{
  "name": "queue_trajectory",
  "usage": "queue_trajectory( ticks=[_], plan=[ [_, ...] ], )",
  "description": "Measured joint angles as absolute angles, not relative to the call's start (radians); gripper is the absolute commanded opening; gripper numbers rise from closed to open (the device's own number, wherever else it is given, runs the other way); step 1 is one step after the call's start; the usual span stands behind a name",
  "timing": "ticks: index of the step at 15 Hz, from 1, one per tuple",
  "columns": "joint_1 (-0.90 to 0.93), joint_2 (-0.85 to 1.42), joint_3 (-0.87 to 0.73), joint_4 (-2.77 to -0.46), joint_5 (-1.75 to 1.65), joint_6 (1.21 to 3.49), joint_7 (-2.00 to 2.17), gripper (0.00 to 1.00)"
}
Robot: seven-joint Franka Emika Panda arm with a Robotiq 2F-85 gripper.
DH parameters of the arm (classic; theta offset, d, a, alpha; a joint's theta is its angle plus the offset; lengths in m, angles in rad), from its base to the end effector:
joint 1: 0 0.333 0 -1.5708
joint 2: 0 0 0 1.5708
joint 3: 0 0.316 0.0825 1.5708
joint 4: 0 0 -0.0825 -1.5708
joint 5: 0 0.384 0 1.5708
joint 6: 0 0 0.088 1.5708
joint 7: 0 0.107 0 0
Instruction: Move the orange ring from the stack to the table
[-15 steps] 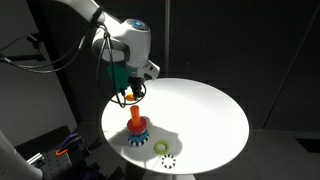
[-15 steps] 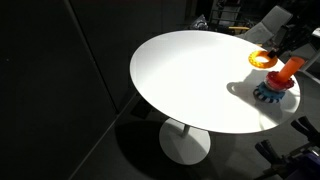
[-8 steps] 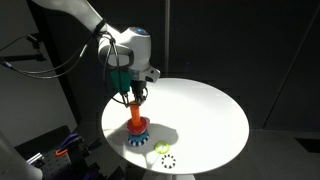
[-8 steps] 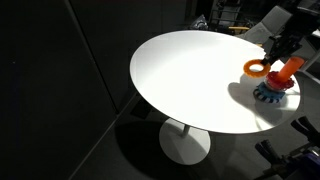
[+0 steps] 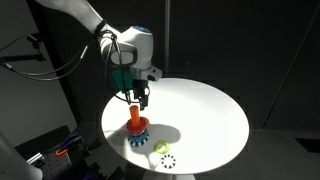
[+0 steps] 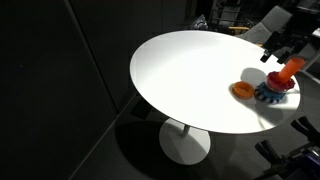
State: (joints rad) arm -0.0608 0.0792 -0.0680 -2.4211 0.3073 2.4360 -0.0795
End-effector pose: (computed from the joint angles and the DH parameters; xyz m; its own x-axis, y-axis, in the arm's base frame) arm 0.4802 -0.0617 0.2708 0.9576 -0.2793 -0.0699 -0.2876 -0.9403 -0.1820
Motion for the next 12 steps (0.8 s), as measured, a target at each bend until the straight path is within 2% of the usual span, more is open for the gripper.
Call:
queue_trajectory(
  ticks=[12],
  plan=[
    [-0.08, -0.017, -0.092, -2.388, 0.189, 2.285, -0.062, 1.0]
  ],
)
